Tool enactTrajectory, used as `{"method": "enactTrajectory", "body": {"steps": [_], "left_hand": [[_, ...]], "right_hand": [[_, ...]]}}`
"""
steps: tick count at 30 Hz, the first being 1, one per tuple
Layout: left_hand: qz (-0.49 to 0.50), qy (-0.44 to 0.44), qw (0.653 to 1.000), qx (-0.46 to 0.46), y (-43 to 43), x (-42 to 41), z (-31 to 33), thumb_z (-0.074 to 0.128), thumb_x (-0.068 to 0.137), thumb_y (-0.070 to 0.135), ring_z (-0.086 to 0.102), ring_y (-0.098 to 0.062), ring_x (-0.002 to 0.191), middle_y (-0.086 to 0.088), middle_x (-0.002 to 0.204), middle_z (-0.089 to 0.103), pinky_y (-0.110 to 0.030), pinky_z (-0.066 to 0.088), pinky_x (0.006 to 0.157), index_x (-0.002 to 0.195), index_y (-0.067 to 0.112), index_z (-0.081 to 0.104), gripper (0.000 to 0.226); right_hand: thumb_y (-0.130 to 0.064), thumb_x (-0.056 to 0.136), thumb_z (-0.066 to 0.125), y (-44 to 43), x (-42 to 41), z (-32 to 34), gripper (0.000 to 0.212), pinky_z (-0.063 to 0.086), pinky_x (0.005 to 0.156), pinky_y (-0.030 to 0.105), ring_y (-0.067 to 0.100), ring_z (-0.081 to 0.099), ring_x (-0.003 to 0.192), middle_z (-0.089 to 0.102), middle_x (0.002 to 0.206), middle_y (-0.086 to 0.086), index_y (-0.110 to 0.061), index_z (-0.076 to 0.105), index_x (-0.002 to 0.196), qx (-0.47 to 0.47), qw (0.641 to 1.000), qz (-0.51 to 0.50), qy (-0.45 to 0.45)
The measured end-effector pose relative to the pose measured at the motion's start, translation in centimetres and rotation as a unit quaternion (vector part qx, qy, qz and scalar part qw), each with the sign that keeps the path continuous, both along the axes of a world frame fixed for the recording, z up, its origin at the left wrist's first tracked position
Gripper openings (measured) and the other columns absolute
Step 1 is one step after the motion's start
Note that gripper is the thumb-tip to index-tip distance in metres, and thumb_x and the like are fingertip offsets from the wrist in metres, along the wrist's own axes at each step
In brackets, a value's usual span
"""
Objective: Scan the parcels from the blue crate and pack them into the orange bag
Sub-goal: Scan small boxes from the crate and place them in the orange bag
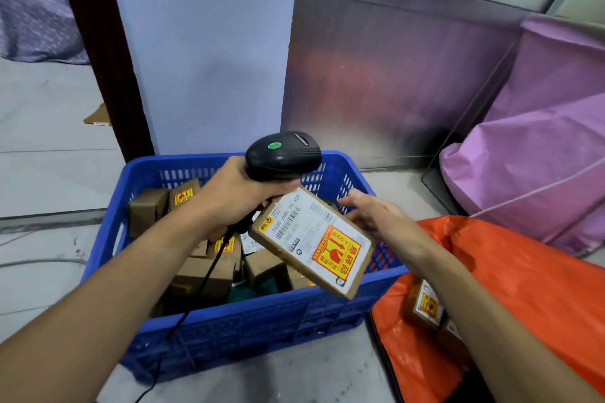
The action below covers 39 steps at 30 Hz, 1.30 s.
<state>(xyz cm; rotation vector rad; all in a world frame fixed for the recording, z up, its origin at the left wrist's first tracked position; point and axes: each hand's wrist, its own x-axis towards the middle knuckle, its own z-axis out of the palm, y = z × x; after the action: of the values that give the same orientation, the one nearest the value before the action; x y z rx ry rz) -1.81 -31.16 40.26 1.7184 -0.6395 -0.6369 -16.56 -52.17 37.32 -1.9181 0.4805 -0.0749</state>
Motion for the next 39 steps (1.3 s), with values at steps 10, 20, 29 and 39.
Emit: {"method": "enactTrajectory", "body": {"steps": [10, 20, 29, 39], "left_hand": [[-0.078, -0.031, 0.996, 0.03, -0.2, -0.2, -0.5, 0.075, 0.092, 0.025, 0.079, -0.019, 0.089, -0.006, 0.09, 0.081, -0.032, 0.063, 0.08, 0.113, 0.022, 0.073, 0.021], [0.089, 0.016, 0.99, -0.111, 0.5, 1.6, -0.8, 0.068, 0.096, 0.028, 0.077, -0.027, 0.083, -0.007, 0.096, 0.081, -0.037, 0.06, 0.084, 0.116, 0.018, 0.069, 0.023], [0.037, 0.109, 0.985, -0.131, -0.4, -0.6, -1.9, 0.071, 0.094, 0.02, 0.047, -0.017, 0.05, -0.008, 0.065, 0.061, -0.029, 0.041, 0.054, 0.086, 0.011, 0.071, 0.012], [0.003, 0.094, 0.991, -0.096, -0.6, -0.9, -1.7, 0.07, 0.095, 0.02, 0.047, -0.015, 0.048, -0.005, 0.061, 0.056, -0.027, 0.043, 0.053, 0.082, 0.012, 0.067, 0.016]], "right_hand": [[-0.029, 0.091, 0.075, 2.2, -0.6, -0.1, 0.023, 0.057, 0.084, 0.024, 0.012, 0.076, 0.098, 0.079, 0.106, -0.004, -0.026, 0.069, 0.113, 0.031, 0.968, 0.173, 0.179], [-0.017, 0.09, 0.077, -1.0, 0.1, -0.8, 0.029, 0.061, 0.087, 0.029, 0.008, 0.076, 0.094, 0.079, 0.105, -0.007, -0.026, 0.068, 0.116, 0.016, 0.999, -0.038, 0.016], [-0.037, 0.082, 0.084, -3.1, 1.4, -2.8, 0.059, 0.064, 0.078, 0.031, 0.008, 0.075, 0.097, 0.074, 0.117, -0.007, -0.027, 0.053, 0.131, -0.012, 0.969, -0.219, -0.113], [-0.042, 0.084, 0.081, -2.9, 1.3, -3.3, 0.054, 0.062, 0.089, 0.04, 0.008, 0.074, 0.098, 0.073, 0.114, -0.011, -0.029, 0.053, 0.128, -0.062, 0.971, -0.208, -0.103]]}}
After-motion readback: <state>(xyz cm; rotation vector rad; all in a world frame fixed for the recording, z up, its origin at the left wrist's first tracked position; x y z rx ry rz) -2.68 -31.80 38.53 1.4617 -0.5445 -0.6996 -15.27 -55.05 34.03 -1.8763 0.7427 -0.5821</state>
